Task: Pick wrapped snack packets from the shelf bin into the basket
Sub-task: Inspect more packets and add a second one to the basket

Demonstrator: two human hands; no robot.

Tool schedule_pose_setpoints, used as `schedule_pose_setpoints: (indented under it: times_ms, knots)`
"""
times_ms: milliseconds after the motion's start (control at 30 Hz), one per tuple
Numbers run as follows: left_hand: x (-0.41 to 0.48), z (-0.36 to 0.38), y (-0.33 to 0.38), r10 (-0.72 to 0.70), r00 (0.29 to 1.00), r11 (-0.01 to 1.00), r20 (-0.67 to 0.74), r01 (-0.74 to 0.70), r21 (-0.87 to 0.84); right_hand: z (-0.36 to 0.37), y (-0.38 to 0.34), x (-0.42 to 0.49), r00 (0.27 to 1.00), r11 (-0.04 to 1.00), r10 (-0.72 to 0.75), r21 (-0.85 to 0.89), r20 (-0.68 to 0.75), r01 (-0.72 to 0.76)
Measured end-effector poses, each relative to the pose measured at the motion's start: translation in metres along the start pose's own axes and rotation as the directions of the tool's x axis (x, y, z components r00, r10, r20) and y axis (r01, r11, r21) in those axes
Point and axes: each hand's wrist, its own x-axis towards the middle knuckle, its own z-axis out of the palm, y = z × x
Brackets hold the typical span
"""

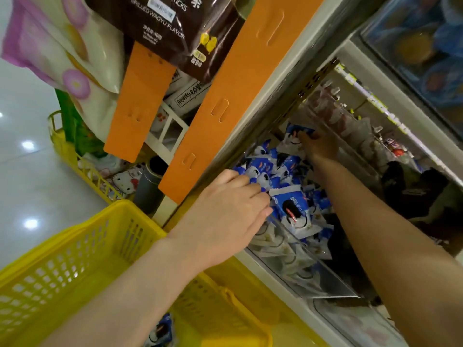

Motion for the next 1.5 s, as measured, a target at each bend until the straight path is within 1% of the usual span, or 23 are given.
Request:
schedule_pose_setpoints:
  times_ms: [100,133,167,233,333,433,500,733,800,900,967,1033,1100,1133,1167,1200,1233,1267,1333,1400,1433,1467,1500]
  knots:
    - [0.0,0.003,-0.001,0.014,0.999,1.0,-0.039,-0.013,0.02,-0.003,0.002,0.003,0.984,0.989,-0.114,0.073,-0.135,0.125]
    - [0.001,0.003,0.0,0.017,0.999,1.0,-0.046,-0.016,0.022,-0.003,0.001,0.002,0.976,0.983,-0.144,0.087,-0.165,0.159]
    - [0.001,0.004,0.0,0.019,0.998,0.999,-0.057,-0.017,0.03,-0.002,0.0,0.001,0.974,0.98,-0.158,0.093,-0.164,0.175]
    - [0.001,0.005,0.0,0.017,0.997,0.999,-0.075,-0.013,0.046,0.004,0.001,0.0,0.988,0.987,-0.138,0.074,-0.069,0.143]
    - [0.0,0.006,0.001,0.02,0.995,0.998,-0.097,-0.014,0.054,0.012,0.004,-0.005,0.992,0.999,-0.048,-0.008,0.113,0.049]
    - [0.001,0.006,0.001,0.022,0.995,0.998,-0.098,-0.016,0.057,0.015,0.003,-0.001,0.976,0.993,0.031,-0.12,0.215,-0.005]
    - [0.001,0.005,0.001,0.019,0.996,0.999,-0.084,-0.015,0.051,0.017,0.002,0.006,0.963,0.988,0.038,-0.155,0.267,0.004]
    - [0.001,0.005,0.001,-0.008,0.998,1.0,-0.058,0.009,0.028,0.017,0.001,0.01,0.943,0.981,-0.026,-0.174,0.332,0.089]
    - [0.002,0.004,0.001,-0.012,0.999,1.0,-0.045,0.013,0.018,0.012,-0.002,0.004,0.957,0.972,-0.076,-0.194,0.282,0.134]
    - [0.001,0.004,0.002,-0.031,0.999,1.0,-0.025,0.031,0.007,-0.002,-0.006,-0.019,0.967,0.974,-0.192,-0.089,0.168,0.209]
    - [-0.001,0.004,0.003,-0.042,0.999,0.999,-0.014,0.042,-0.005,-0.015,-0.003,-0.044,0.954,0.963,-0.248,-0.062,0.171,0.262]
    - [-0.002,0.004,0.004,-0.049,0.999,0.999,-0.002,0.049,-0.011,-0.027,0.006,-0.068,0.943,0.95,-0.268,-0.105,0.197,0.293]
    - [-0.002,0.002,0.006,-0.053,0.998,0.999,0.014,0.053,0.003,-0.036,0.017,-0.089,0.947,0.965,-0.178,-0.142,0.267,0.221]
    - [-0.003,0.002,0.007,-0.054,0.998,0.999,0.019,0.054,0.002,-0.04,0.024,-0.097,0.938,0.972,-0.094,-0.172,0.335,0.159]
    - [-0.004,0.001,0.008,-0.053,0.998,0.999,0.019,0.054,-0.004,-0.043,0.03,-0.105,0.913,0.97,-0.024,-0.211,0.408,0.12]
    - [-0.005,0.001,0.009,-0.053,0.998,0.998,0.017,0.053,-0.016,-0.045,0.036,-0.112,0.887,0.962,0.014,-0.246,0.462,0.114]
    - [-0.006,0.001,0.009,-0.051,0.999,0.998,0.016,0.052,-0.032,-0.047,0.039,-0.118,0.875,0.958,0.017,-0.257,0.483,0.124]
    - [-0.007,0.001,0.01,-0.049,0.999,0.997,0.015,0.05,-0.054,-0.049,0.04,-0.123,0.881,0.963,-0.005,-0.237,0.472,0.132]
    - [-0.012,0.001,0.012,-0.037,0.999,0.993,0.0,0.036,-0.11,-0.052,0.036,-0.131,0.924,0.984,-0.076,-0.123,0.374,0.13]
    - [-0.021,0.002,0.016,-0.033,0.999,0.985,-0.032,0.027,-0.172,-0.056,0.027,-0.143,0.969,0.986,-0.163,0.009,0.184,0.165]
    - [-0.025,0.001,0.018,-0.049,0.997,0.977,-0.055,0.036,-0.212,-0.06,0.021,-0.15,0.978,0.978,-0.198,0.077,0.071,0.192]
    - [-0.029,0.001,0.02,-0.088,0.993,0.962,-0.075,0.065,-0.266,-0.063,0.016,-0.159,0.973,0.958,-0.23,0.169,-0.02,0.23]
    - [-0.033,0.0,0.023,-0.145,0.985,0.939,-0.091,0.108,-0.326,-0.066,0.01,-0.17,0.96,0.919,-0.268,0.277,-0.077,0.279]
